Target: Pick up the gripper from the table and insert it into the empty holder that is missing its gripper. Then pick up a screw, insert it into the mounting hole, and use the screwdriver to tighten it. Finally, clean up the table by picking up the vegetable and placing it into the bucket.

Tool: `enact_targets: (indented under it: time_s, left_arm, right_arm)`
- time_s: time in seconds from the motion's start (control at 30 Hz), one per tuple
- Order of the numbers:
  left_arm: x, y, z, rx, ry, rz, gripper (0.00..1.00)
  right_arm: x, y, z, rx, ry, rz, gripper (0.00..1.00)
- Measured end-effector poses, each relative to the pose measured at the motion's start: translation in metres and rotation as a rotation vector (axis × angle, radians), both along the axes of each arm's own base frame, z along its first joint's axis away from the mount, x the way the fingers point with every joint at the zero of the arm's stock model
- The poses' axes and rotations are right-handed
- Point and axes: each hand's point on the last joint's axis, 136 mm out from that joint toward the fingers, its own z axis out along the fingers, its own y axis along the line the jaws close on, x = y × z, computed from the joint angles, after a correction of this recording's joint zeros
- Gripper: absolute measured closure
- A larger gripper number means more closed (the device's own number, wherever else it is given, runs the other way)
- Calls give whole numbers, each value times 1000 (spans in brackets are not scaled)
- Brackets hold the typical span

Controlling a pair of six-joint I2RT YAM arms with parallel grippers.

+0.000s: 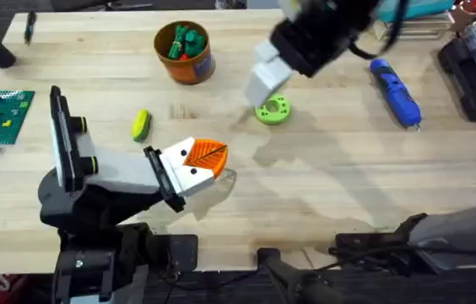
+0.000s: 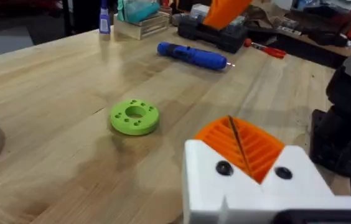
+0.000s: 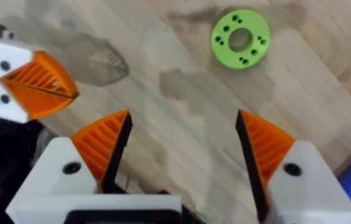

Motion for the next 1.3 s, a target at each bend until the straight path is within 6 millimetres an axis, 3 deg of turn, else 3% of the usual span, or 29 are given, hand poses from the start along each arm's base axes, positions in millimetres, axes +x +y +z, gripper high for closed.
enact_targets:
  time_s: [0.1, 0.2, 0.43, 0.83, 1.03, 1.13, 1.3]
  left_arm:
    - [0, 0, 0, 0, 0, 0, 990]
    - [0, 0, 0, 0, 0, 0, 990]
    - [0, 0, 0, 0, 0, 2, 990]
    - [1, 0, 0, 1, 0, 4, 990]
    - [1, 0, 0, 1, 0, 4, 990]
    - [1, 0, 0, 1, -1, 4, 990]
    - [1, 0, 0, 1, 0, 4, 991]
  right_arm:
    - [1, -24, -8, 33, -46, -65, 8]
    - [2, -60, -19, 45, -72, -165, 8]
    - [15, -150, -68, -17, -3, -384, 8]
    - [85, -267, -95, -78, -158, -447, 7]
    - [110, -305, -107, -105, -223, -466, 6]
    - [111, -315, -122, -113, -183, -464, 6]
    - [131, -323, -145, -118, -138, -434, 8]
